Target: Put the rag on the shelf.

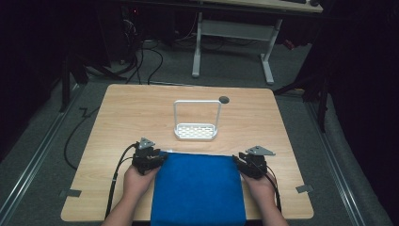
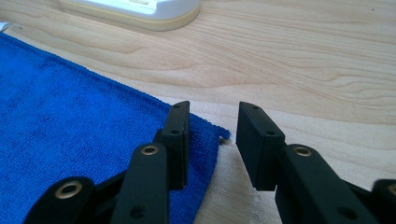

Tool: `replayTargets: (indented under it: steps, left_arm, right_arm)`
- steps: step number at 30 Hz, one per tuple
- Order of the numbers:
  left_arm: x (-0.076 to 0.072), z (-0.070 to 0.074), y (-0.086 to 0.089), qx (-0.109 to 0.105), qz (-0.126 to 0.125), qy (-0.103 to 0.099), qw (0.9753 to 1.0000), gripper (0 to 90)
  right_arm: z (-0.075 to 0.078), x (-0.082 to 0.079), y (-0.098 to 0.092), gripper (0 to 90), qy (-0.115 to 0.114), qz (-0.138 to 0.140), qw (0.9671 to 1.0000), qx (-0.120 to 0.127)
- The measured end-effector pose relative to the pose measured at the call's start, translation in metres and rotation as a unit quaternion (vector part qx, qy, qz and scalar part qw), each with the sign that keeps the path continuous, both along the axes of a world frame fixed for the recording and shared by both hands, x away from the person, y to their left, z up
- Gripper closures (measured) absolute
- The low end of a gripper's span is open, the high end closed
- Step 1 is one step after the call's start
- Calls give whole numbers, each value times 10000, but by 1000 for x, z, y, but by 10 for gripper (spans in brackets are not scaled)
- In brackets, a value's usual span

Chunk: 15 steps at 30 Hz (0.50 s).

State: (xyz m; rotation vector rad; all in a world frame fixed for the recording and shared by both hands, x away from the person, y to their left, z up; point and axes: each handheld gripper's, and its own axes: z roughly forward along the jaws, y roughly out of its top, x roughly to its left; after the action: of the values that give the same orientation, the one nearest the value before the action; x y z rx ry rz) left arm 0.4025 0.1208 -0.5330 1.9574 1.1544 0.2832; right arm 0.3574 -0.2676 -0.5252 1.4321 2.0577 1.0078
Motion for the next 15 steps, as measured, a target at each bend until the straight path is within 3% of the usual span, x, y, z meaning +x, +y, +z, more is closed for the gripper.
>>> replayTargets:
  steps: [10,15]
  left_arm:
    - [-1,0,0,23,-131,30,9999,707]
    - [-3,0,-1,45,-195,-16,9998,796]
  right_arm:
    - [-5,2,3,720,159,21,9997,-169]
    - [-4,1,5,833,174,125,9995,-216]
